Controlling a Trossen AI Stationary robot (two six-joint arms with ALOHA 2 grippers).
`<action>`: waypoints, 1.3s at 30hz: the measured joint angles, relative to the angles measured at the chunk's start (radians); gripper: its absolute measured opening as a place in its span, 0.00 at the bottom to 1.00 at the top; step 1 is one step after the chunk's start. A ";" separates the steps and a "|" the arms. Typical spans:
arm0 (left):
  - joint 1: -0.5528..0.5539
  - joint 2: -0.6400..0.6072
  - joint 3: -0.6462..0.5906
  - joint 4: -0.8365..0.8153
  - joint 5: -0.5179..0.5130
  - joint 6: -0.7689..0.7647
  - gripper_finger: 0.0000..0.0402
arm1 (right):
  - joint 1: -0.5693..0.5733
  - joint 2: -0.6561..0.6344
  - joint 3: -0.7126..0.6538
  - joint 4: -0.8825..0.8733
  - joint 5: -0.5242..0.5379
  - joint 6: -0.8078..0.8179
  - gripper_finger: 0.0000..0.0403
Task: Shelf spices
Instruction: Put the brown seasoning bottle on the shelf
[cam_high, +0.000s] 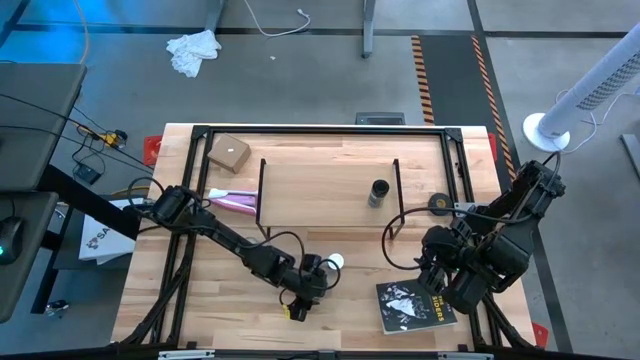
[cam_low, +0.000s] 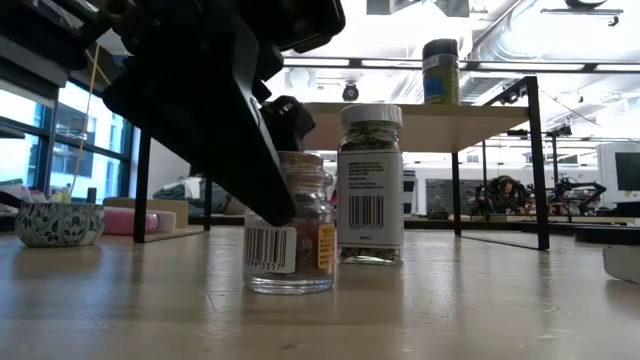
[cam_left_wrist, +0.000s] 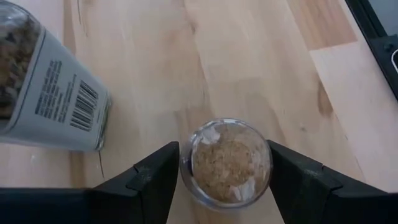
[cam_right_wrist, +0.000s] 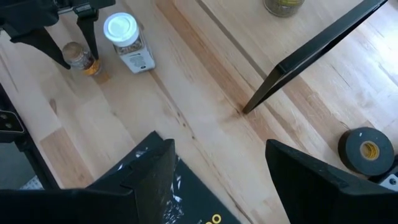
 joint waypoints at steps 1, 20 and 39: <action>-0.001 0.000 0.000 -0.002 0.005 0.000 0.55 | 0.000 0.000 0.000 0.000 0.001 0.000 0.61; 0.035 -0.362 0.001 -0.046 -0.191 -0.052 0.42 | 0.000 0.000 0.000 0.000 0.028 0.007 0.61; 0.468 -0.298 0.201 -0.285 -0.074 0.197 0.42 | -0.034 0.000 0.000 0.001 0.053 0.019 0.61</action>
